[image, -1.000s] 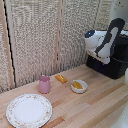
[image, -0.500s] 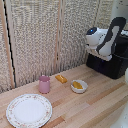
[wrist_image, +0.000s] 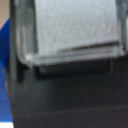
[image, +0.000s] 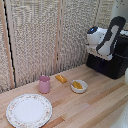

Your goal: Please go towards the air fryer and gently seize its handle using your gripper. Slowly reveal the interior of the air fryer by pulling the handle outward. Head to the bowl filled with hot dogs and firmly but gently grasp it. Carefully place it inside the now-open air fryer.

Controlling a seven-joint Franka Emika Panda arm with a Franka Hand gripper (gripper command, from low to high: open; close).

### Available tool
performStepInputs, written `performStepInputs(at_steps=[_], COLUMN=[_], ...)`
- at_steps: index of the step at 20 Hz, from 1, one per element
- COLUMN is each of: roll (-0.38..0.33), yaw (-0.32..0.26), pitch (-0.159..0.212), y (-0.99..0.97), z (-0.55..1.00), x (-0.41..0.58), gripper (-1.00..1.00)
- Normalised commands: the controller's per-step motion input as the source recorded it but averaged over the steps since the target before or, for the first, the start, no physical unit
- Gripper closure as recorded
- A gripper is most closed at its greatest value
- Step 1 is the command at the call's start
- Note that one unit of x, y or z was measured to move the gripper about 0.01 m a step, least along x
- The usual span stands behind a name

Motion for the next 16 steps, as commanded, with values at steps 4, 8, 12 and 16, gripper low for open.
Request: performStepInputs(at_steps=[4,8,12,16], roll=[0.257,0.27,0.276,0.262], yaw=[-0.088,-0.087,-0.084,-0.122], pitch=[0.0,0.002,0.032,0.034], y=[0.47,0.46,0.46,0.51], z=[0.35,0.35,0.29,0.14], x=[-0.244,-0.196,-0.083,0.0], gripper=[1.0,1.0,1.0,1.0])
